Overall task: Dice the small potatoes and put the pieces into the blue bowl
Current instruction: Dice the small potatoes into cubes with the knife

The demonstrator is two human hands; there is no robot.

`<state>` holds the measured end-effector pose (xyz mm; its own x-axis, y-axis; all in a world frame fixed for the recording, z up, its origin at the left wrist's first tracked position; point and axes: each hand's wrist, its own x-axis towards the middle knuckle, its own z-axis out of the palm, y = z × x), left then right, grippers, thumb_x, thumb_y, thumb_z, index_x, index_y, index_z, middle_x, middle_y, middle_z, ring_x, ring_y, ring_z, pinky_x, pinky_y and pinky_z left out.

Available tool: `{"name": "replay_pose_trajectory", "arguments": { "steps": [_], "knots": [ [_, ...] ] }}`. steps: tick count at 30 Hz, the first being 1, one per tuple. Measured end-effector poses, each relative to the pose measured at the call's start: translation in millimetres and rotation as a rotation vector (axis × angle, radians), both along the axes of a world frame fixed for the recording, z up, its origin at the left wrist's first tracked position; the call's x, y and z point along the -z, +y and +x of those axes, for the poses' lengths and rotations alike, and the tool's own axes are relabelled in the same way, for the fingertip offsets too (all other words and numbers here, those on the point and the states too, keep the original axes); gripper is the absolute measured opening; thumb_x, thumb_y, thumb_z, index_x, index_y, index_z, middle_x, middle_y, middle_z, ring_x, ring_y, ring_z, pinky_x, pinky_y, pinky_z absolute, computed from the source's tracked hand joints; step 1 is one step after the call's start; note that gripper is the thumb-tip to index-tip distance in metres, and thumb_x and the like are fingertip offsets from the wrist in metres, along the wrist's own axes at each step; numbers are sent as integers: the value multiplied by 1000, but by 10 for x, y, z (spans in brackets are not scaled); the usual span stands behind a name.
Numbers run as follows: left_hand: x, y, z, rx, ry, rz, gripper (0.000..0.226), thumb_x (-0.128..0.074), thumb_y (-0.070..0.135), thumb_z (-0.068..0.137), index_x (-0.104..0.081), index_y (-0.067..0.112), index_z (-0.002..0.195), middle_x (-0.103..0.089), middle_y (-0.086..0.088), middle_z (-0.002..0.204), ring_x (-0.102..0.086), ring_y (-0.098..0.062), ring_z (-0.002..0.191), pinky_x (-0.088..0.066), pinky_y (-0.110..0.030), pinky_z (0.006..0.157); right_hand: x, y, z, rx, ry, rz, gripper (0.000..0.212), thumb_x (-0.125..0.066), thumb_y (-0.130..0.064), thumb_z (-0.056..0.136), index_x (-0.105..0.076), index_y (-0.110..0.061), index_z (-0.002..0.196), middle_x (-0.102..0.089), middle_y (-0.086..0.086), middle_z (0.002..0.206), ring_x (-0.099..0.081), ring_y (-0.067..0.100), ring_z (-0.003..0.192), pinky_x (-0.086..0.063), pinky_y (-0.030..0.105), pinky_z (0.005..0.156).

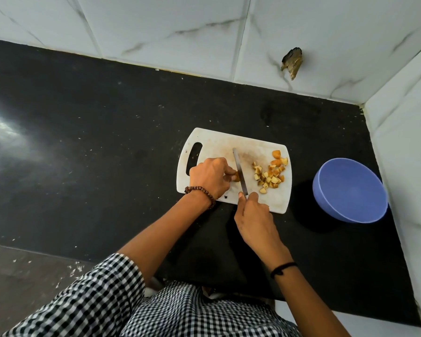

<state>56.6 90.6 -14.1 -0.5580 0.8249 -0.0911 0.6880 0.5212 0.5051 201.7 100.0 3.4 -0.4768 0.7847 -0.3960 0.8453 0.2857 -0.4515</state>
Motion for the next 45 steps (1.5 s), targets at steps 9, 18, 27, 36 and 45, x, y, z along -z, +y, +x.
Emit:
{"name": "replay_pose_trajectory", "arguments": {
  "steps": [9,18,27,36,45],
  "knots": [
    [-34,-14,38,-17,22,-19,18,-67,41,86,-73,29,98,-69,15,99,-63,-12,84,-55,-33,66,-37,100,-105,-9,17,-25,38,-27,-41,108,-46,-9,111,-62,15,104,-65,35,92,-55,49,78],
    [-120,-52,76,-78,-63,-1,12,-69,40,85,-74,33,94,-65,21,95,-51,-5,74,-43,-23,57,-88,-153,235,-41,-96,-71,39,-25,-41,109,-44,-8,116,-59,16,108,-62,35,98,-48,43,73],
    [-93,-58,103,-55,-77,-15,10,-64,41,87,-67,33,92,-65,16,93,-58,-6,76,-50,-25,60,-194,-279,610,-60,-143,-105,36,-23,-45,107,-43,-16,103,-60,10,99,-63,27,89,-48,40,69],
    [-65,-121,17,-89,0,18,10,-62,39,88,-67,31,92,-65,14,97,-60,-7,76,-47,-25,58,-281,-164,718,-11,-108,-156,38,-27,-50,106,-50,-20,102,-59,2,88,-56,11,67,-39,28,55],
    [-82,-146,60,33,99,122,29,-59,37,92,-59,26,118,-58,7,106,-62,-12,82,-51,-27,62,-249,-95,697,82,-1,-183,42,-30,-52,105,-54,-18,100,-59,6,93,-59,15,72,-38,28,57]
  ]
}}
